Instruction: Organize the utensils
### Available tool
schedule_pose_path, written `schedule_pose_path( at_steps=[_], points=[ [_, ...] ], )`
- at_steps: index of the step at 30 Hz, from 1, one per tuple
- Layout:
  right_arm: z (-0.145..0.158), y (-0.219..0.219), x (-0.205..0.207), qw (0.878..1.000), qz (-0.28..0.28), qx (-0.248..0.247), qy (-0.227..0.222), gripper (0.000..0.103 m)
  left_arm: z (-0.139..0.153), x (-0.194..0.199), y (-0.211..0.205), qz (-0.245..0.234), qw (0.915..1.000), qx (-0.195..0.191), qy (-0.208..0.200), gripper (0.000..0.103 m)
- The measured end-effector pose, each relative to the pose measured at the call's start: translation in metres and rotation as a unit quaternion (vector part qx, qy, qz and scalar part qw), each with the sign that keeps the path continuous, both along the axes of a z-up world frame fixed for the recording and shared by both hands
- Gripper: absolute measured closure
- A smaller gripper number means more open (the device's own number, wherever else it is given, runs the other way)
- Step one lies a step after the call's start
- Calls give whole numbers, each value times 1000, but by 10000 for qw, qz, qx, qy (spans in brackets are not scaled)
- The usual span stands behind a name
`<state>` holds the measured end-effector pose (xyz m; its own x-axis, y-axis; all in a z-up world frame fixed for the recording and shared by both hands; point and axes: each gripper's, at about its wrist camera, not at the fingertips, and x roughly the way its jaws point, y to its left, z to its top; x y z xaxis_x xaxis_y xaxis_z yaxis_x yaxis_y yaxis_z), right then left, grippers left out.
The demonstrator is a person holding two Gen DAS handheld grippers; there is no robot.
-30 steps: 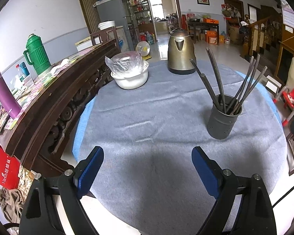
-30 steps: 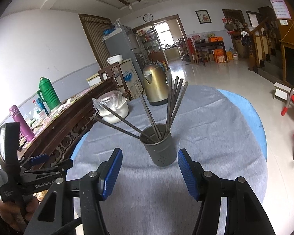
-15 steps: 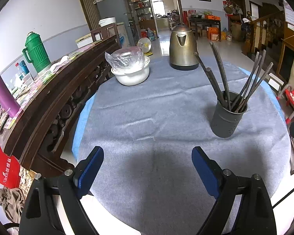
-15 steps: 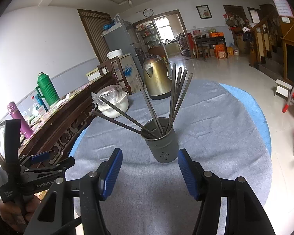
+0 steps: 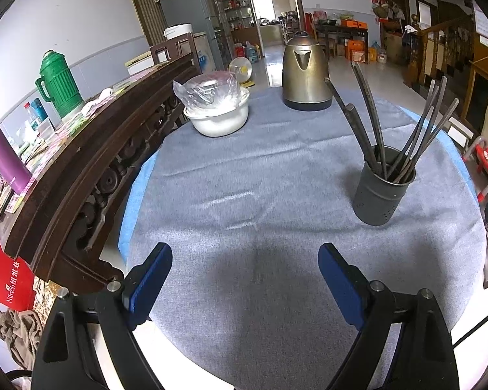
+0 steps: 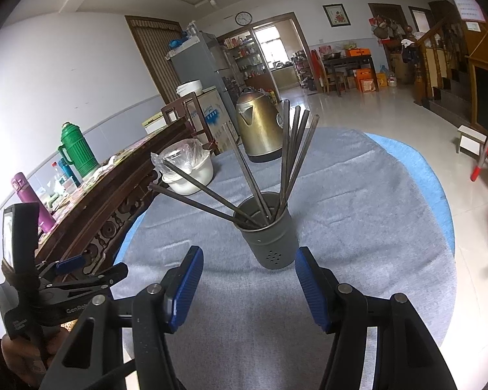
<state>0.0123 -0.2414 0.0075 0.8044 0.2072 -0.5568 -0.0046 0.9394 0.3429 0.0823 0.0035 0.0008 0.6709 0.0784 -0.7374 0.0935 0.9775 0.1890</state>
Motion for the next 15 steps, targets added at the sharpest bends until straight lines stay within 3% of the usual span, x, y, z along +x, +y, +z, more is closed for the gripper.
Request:
schedule_pose_path(
  at_steps=[15],
  points=[
    [2, 8, 0, 10000, 53, -55, 7, 40, -2, 0, 4, 7, 10000, -48, 25, 12]
  ],
)
